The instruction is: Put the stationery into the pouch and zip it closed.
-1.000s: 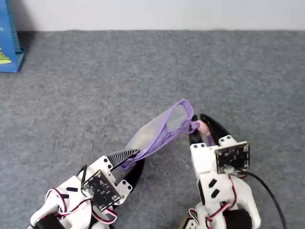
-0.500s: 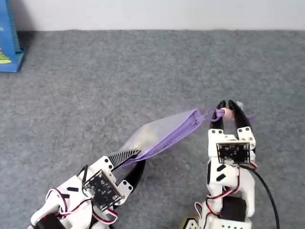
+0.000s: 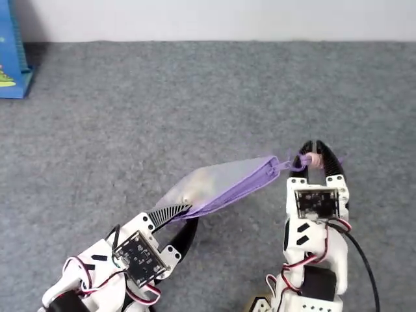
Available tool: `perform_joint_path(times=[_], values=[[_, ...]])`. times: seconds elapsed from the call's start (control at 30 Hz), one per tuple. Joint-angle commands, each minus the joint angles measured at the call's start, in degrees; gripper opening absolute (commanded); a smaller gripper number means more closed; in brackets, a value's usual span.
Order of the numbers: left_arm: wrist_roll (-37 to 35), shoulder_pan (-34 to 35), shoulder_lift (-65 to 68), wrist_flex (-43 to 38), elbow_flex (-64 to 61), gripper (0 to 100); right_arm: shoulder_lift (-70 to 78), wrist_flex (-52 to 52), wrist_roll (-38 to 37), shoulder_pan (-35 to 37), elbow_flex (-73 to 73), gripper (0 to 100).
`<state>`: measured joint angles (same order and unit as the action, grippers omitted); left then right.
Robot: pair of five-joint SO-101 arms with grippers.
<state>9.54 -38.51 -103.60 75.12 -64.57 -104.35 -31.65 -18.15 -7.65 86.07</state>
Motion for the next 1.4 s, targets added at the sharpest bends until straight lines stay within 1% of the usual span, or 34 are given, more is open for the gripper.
perform_joint_path(times=[0.0,0.07,0.1,0.17,0.23,0.37,0.47,0.6,0.7,0.9,1.1,1.2,1.27,1.3,1.37], values=[[-1.05,2.73,-0.62,0.35,1.1,10,0.4,-12.79,4.4,1.19,-6.59,23.3],[-5.63,6.15,-0.62,0.35,1.19,18,0.4,-20.18,6.95,3.03,-10.37,31.1],[-8.35,7.91,-0.62,0.26,1.27,23,0.4,-23.52,8.18,4.09,-12.22,33.3],[-12.48,10.81,-0.62,-1.05,1.36,31,0.4,-29.49,10.37,6.37,-15.91,34.0],[-14.68,13.1,-0.62,-3.08,1.54,34,0.4,-35.3,12.04,9.19,-19.34,34.0],[-15.3,14.07,-0.62,-5.1,4.18,34,0.48,-44.97,15.47,14.9,-26.02,34.0],[-15.38,14.07,-0.62,-4.92,7.6,34,0.48,-49.27,17.93,18.33,-31.21,34.0],[-15.56,14.07,-0.62,-4.84,12.7,34,0.48,-51.12,21.27,22.99,-37.36,34.0],[-18.46,14.07,-0.44,-4.75,17.01,34,0.48,-51.21,23.3,25.71,-40.88,34.0],[-19.34,14.07,-0.35,-1.76,22.81,34,0.48,-51.3,26.02,28.35,-46.86,34.0],[-19.16,14.33,-0.53,0.7,21.41,34,0.48,-51.65,25.85,27.91,-47.3,34.0],[-17.67,14.33,-0.62,2.9,19.56,31,0.57,-55.6,25.76,27.21,-47.3,33.8],[-14.51,14.33,-0.62,3.78,17.98,26,0.48,-58.95,25.67,27.12,-47.3,30.5],[-12.92,14.33,-0.62,4.13,17.19,23,0.48,-60.62,25.67,27.12,-47.3,26.7],[-10.37,14.33,-0.62,4.13,15.52,16,0.48,-63.16,25.67,27.12,-47.3,15.9]])
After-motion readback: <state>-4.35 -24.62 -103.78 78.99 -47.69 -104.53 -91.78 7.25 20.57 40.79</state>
